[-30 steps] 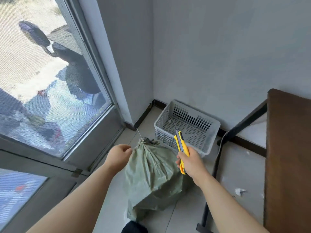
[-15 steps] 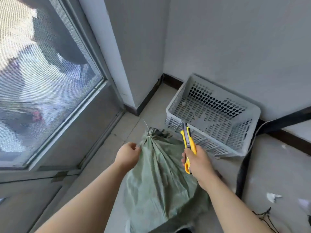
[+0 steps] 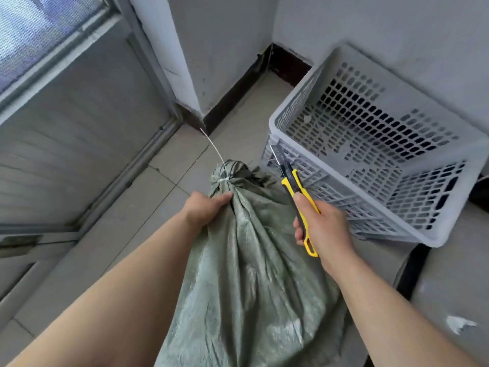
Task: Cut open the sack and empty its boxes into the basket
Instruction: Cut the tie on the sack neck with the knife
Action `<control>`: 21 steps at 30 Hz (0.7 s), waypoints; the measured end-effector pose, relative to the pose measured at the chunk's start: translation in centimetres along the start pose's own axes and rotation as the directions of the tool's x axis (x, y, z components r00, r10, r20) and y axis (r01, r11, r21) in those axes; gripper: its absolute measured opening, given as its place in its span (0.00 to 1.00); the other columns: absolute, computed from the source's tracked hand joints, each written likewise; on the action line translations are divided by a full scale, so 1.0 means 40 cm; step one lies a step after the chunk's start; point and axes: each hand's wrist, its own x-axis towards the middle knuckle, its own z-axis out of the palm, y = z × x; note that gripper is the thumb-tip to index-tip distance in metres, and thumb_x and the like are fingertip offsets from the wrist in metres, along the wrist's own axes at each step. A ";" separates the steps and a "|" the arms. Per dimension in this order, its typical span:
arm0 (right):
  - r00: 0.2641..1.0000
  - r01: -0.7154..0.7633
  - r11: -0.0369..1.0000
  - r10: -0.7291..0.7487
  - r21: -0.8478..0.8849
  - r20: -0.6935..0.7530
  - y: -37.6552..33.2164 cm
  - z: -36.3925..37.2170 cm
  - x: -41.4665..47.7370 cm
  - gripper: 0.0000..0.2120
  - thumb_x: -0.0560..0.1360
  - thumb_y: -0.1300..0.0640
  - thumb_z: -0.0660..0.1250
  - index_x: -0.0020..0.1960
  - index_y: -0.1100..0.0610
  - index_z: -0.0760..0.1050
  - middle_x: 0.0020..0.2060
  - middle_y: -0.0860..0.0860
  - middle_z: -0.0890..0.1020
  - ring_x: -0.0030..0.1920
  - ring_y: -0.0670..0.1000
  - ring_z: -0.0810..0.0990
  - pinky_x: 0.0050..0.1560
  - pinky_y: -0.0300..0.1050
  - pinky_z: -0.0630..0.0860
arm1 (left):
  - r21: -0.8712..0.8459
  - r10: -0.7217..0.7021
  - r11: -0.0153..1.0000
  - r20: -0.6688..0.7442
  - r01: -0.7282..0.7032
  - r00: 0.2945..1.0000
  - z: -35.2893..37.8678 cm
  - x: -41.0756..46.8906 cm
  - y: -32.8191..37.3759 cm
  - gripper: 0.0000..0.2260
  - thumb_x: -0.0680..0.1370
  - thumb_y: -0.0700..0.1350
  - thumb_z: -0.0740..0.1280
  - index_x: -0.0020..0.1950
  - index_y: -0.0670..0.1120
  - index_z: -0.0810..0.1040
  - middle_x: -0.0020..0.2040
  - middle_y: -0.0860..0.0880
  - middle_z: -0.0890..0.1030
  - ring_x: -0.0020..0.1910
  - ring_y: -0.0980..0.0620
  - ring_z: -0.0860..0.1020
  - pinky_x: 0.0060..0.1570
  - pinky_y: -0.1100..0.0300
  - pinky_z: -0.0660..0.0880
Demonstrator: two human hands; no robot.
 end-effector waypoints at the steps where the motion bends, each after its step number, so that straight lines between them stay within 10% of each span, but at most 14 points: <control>1: 1.000 -0.002 1.000 0.002 0.005 0.001 0.005 0.002 0.005 0.17 0.77 0.47 0.65 0.39 0.59 0.75 0.29 0.55 0.77 0.25 0.51 0.73 0.24 0.43 0.71 | -0.029 0.000 1.000 0.024 0.001 1.000 0.007 0.001 0.002 0.31 0.71 0.62 0.71 0.59 0.36 0.75 0.51 0.43 0.78 0.46 0.44 0.77 0.45 0.57 0.71; 11: 0.997 0.005 0.998 -0.009 0.060 0.075 -0.063 -0.089 -0.066 0.06 0.80 0.55 0.61 0.50 0.55 0.76 0.39 0.56 0.83 0.33 0.54 0.81 0.38 0.49 0.78 | -0.439 0.127 0.887 -0.071 -0.146 0.989 0.033 -0.121 0.056 0.03 0.77 0.41 0.65 0.50 0.46 0.74 0.45 0.43 0.83 0.40 0.45 0.82 0.46 0.50 0.81; 21: 0.940 0.340 0.723 -0.243 -0.601 0.240 -0.119 -0.227 -0.179 0.19 0.72 0.35 0.63 0.59 0.41 0.77 0.48 0.39 0.81 0.50 0.45 0.79 0.50 0.50 0.76 | -0.380 0.162 0.915 0.049 -0.132 0.986 0.050 -0.261 0.082 0.14 0.74 0.53 0.61 0.50 0.43 0.71 0.46 0.41 0.79 0.44 0.43 0.80 0.47 0.48 0.78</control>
